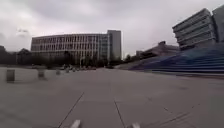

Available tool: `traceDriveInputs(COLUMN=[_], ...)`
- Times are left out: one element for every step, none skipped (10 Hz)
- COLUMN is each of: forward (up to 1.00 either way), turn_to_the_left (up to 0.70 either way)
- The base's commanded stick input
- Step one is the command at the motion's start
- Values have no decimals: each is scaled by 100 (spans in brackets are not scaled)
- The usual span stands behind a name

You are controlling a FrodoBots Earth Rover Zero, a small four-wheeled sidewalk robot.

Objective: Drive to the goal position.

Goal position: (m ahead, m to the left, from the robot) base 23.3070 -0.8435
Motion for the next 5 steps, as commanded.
traceDriveInputs(forward=[70,70,70,70,70], turn_to_the_left=[0,0,0,0,0])
